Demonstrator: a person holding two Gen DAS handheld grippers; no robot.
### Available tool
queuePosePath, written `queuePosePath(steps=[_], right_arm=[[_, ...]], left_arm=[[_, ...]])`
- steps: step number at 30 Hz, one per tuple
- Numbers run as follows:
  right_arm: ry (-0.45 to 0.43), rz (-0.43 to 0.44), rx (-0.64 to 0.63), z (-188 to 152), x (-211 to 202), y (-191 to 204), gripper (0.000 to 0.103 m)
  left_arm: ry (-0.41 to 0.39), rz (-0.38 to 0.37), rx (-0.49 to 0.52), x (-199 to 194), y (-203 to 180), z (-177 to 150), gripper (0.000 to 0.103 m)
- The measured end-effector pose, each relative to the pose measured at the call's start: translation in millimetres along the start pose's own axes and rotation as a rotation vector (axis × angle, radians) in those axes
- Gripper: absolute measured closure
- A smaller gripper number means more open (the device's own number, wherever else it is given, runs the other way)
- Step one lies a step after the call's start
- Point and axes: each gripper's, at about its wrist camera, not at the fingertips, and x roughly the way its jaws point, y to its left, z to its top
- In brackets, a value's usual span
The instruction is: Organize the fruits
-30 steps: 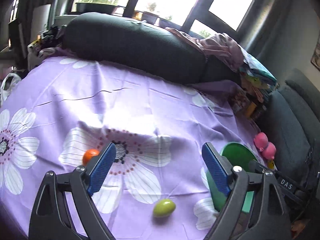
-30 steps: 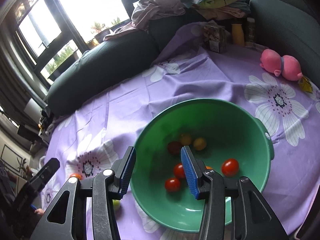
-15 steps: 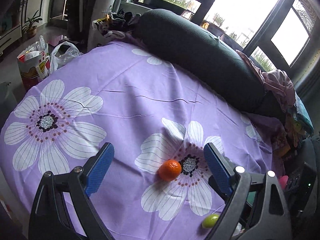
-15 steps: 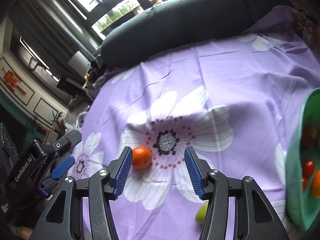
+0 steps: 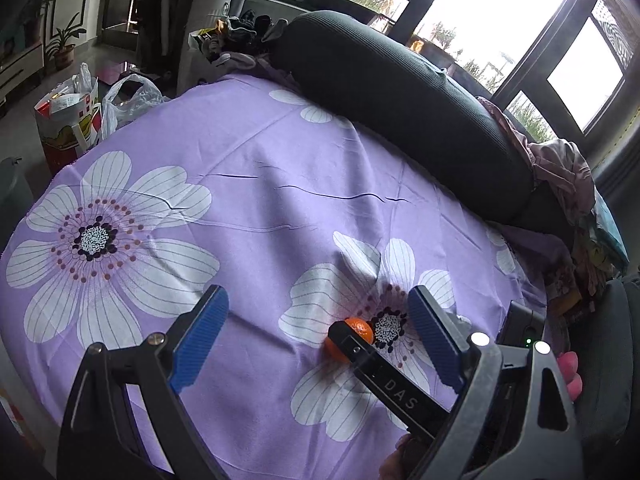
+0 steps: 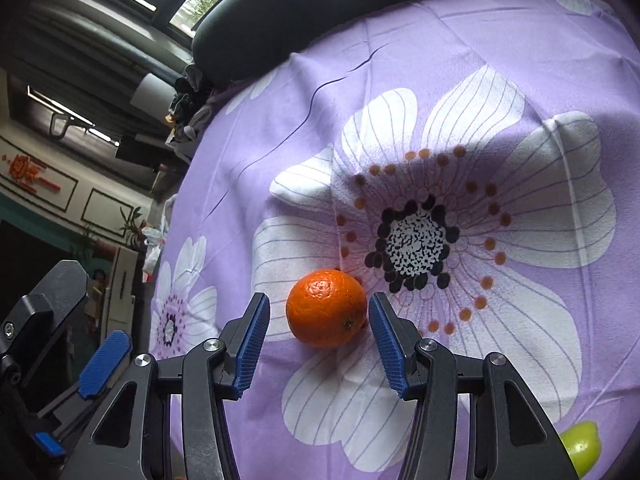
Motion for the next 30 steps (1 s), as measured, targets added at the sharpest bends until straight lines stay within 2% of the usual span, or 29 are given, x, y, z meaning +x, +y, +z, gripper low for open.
queuePosePath(steps=[2,4,6,11,15,19,22,24,30], right_arm=[[-0.003,-0.006,0.000,-0.6,1.0,0.4,0.058],[-0.018,-0.016,0.002,-1.9,-5.0,0.8,0.058],[-0.041,-0.063,-0.018,-2.2,-16.5,2.5,0.058],[-0.075,-0.367,-0.117,-5.5,-49.2,6.6,0.058],[-0.060,-0.479,-0.150,-8.8,-68.4,-6.0,0.058],[-0.013,-0.575,-0.217,-13.5,-66.6,-13.2,0.058],[0.027,-0.587,-0.208,-11.9,-59.4,-19.8,0.058],[0.015,-0.580,-0.211,-10.1,-61.0,-18.3,0.058],[-0.094,-0.508,-0.205,-5.9,-97.4,-14.5,0.058]], left_arm=[[0.003,0.004,0.000,0.9,0.1,-0.4,0.012],[0.007,0.004,0.003,2.4,-0.2,-0.2,0.012],[0.010,0.002,0.007,3.5,-1.3,-0.8,0.012],[0.034,-0.006,0.032,10.5,-7.5,-3.4,0.012],[0.051,-0.013,0.044,19.9,-11.6,-6.4,0.012],[0.098,-0.006,0.046,32.3,-13.8,-10.7,0.012],[0.104,0.009,0.067,35.7,-18.6,-13.0,0.012],[0.109,0.016,0.082,37.4,-21.3,-14.8,0.012],[0.130,0.018,0.111,40.6,-27.8,-20.6,0.013]])
